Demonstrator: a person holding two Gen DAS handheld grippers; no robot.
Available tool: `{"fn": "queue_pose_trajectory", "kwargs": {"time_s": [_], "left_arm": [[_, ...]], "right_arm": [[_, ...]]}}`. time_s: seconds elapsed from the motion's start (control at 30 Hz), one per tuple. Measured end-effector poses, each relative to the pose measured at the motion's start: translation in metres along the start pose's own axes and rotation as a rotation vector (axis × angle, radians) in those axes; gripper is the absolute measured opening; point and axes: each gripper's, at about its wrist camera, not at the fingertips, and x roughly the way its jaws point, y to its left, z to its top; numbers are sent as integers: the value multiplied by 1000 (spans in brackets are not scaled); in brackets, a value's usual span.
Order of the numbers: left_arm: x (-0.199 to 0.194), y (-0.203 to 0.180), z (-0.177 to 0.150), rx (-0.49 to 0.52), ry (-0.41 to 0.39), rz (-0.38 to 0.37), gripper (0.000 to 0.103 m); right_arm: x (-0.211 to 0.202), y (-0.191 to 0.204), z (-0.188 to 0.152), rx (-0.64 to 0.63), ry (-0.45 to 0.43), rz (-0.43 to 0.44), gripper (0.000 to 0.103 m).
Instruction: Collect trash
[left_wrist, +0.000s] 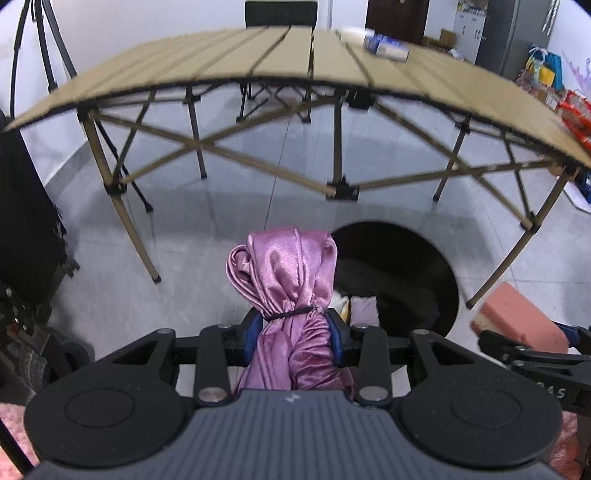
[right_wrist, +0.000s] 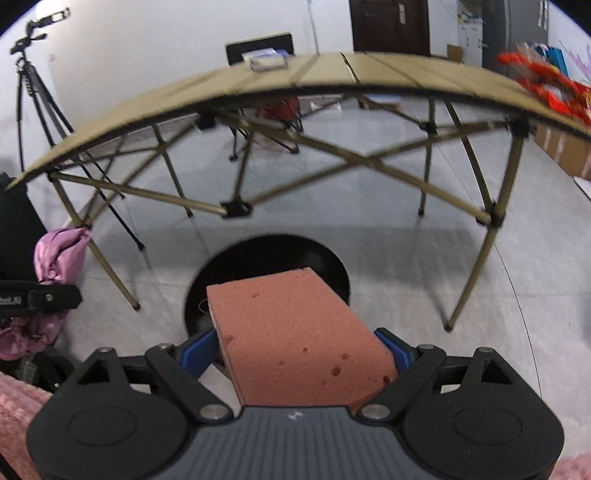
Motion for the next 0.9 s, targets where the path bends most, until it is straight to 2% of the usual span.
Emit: {"fn": "queue_pose_trajectory", "kwargs": {"time_s": [0.17,0.47,0.7,0.9], "left_arm": [[28,7,-8,-8,60,1,37],[53,6,0,-17,104,-5,37],[68,-15,11,12,117,-9,37],[81,-50,20,60,118,-22,37]], "right_arm": [[14,-22,-14,41,22,-39,90],[32,-53,-14,122,49,-104,90],[42,-67,-11,141,56,-136,90],[49,-87,-15,165,58,-167,90]]}}
